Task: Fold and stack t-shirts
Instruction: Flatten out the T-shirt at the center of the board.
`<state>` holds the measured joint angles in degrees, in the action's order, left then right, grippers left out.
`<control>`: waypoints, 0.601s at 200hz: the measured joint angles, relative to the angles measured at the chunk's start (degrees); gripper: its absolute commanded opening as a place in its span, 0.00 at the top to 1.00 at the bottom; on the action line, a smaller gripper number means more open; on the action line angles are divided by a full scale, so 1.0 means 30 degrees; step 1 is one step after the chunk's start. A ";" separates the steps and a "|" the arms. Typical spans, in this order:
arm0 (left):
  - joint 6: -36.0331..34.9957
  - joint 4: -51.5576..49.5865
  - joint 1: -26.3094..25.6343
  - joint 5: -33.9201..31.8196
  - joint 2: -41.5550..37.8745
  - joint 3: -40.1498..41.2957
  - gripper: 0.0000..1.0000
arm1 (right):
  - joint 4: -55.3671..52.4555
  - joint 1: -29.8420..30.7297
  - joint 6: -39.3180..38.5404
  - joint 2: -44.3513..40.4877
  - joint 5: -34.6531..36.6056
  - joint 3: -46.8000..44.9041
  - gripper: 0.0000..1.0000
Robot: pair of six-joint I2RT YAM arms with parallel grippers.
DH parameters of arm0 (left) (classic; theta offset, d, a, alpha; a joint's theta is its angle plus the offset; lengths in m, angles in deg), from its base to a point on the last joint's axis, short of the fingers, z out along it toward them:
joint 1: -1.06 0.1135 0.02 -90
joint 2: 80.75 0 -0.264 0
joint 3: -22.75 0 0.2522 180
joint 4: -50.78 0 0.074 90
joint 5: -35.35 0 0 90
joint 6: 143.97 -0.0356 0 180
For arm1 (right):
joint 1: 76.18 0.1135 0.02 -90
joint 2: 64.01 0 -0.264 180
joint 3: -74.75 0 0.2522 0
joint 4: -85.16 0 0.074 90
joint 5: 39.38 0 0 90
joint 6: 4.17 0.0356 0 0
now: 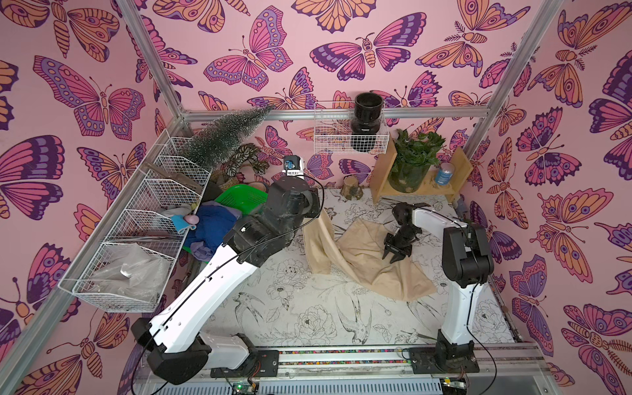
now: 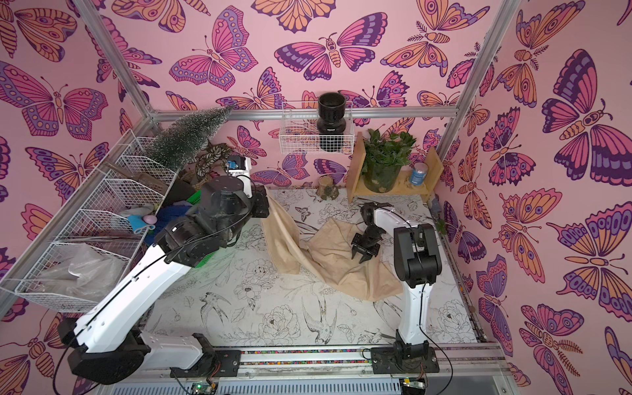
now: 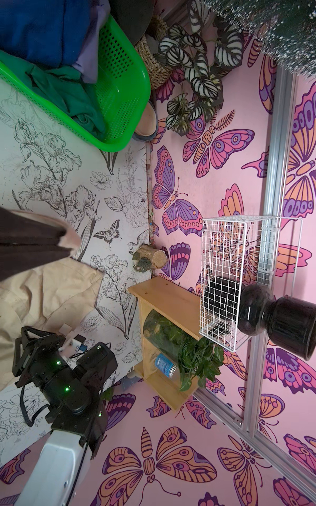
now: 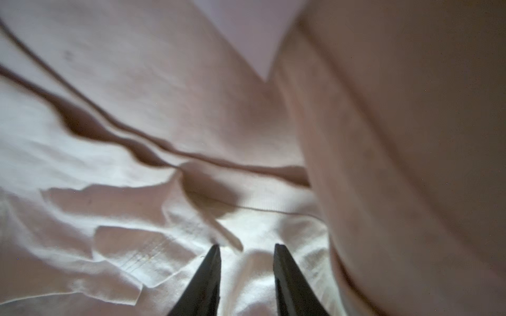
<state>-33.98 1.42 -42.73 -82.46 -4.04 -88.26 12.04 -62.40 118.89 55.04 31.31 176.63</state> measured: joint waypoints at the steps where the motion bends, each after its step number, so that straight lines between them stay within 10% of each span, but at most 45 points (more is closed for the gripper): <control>1: 0.0000 0.0000 0.0000 0.0007 0.0007 -0.0007 1.00 | -0.0007 -0.0007 0.0000 0.0022 0.0022 0.0095 0.65; 120: -0.0007 -0.0029 0.0007 0.0284 0.0415 -0.0364 1.00 | 0.0299 -0.0066 0.0117 0.0532 -0.0022 0.1224 0.67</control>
<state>-34.00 1.34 -42.71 -81.61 -2.80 -89.35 12.94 -62.60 119.24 56.63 31.24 180.30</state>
